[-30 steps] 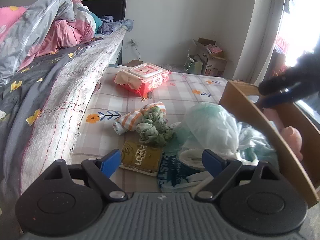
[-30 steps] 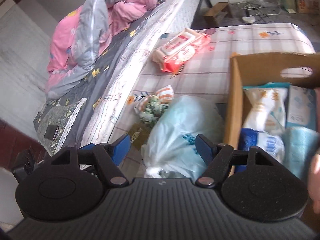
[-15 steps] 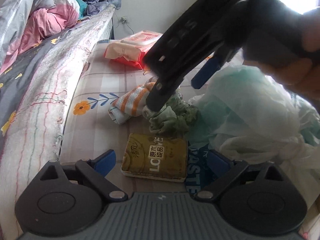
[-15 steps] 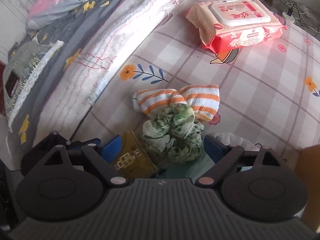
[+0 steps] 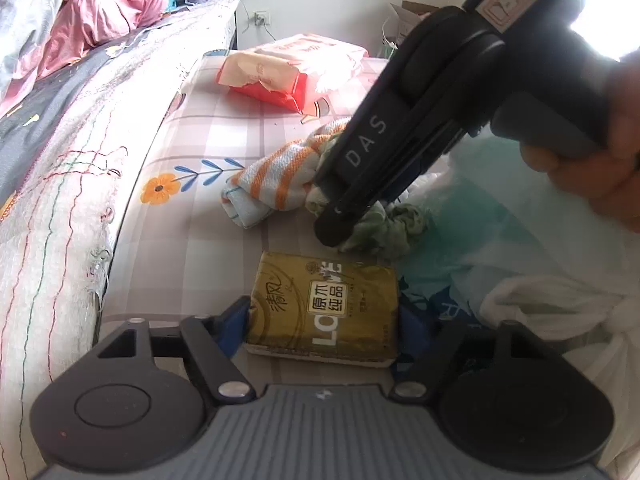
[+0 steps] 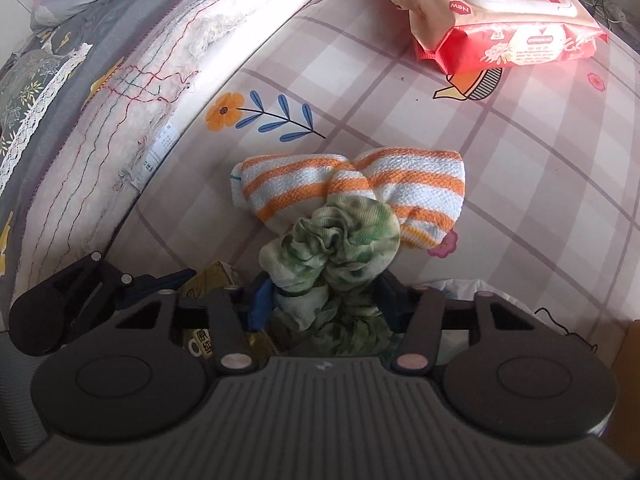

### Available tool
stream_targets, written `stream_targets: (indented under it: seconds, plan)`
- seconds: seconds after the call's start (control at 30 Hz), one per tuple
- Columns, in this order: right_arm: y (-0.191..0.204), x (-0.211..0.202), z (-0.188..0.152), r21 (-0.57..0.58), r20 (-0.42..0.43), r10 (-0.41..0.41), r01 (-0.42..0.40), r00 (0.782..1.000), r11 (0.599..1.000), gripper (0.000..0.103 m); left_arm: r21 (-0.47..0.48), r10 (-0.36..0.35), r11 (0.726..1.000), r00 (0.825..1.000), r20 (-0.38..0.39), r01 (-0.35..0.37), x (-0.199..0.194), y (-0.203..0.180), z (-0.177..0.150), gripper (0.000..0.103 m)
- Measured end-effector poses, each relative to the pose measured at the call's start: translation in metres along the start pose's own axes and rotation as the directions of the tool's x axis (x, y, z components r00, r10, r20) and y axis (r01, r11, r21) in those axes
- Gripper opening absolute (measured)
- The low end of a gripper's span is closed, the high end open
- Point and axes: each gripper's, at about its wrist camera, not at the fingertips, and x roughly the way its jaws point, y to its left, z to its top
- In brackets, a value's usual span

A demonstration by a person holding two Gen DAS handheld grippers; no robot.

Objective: Organize soft objects
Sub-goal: 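Grasp the green scrunchie with the right tool while the left tool grasps the gold snack packet, then carry the scrunchie with the right tool into the box and release it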

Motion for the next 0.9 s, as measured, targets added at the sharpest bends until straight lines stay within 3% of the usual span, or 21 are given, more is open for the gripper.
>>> stream_targets:
  seconds: [0.1, 0.3, 0.47, 0.57, 0.7, 0.9]
  plan:
    - [-0.003, -0.006, -0.001, 0.028, 0.02, 0.018, -0.018, 1.0, 0.999, 0.033, -0.011, -0.001, 1.0, 1.0, 0.009, 0.001, -0.004, 0.002, -0.003, 0.075]
    - [-0.01, -0.048, -0.009, 0.074, 0.116, 0.079, -0.088, 0.99, 0.993, 0.033, -0.029, 0.021, 0.999, 0.998, 0.051, -0.02, -0.032, 0.005, -0.005, 0.075]
    - [-0.023, -0.117, -0.039, 0.111, 0.238, 0.126, -0.156, 0.963, 0.981, 0.033, -0.032, 0.013, 0.999, 0.99, 0.14, -0.009, -0.081, -0.003, -0.005, 0.076]
    - [-0.037, -0.17, -0.074, 0.141, 0.327, 0.123, -0.177, 0.937, 0.974, 0.033, -0.013, -0.029, 0.999, 0.98, 0.196, 0.032, -0.109, -0.017, -0.001, 0.076]
    - [-0.061, -0.233, -0.141, 0.196, 0.409, 0.057, -0.149, 0.911, 0.969, 0.035, 0.052, -0.127, 0.992, 0.96, 0.247, 0.118, -0.134, -0.048, 0.006, 0.076]
    - [-0.09, -0.275, -0.251, 0.321, 0.389, -0.083, -0.05, 0.917, 0.946, 0.038, 0.156, -0.296, 0.952, 0.923, 0.247, 0.264, -0.148, -0.111, 0.007, 0.076]
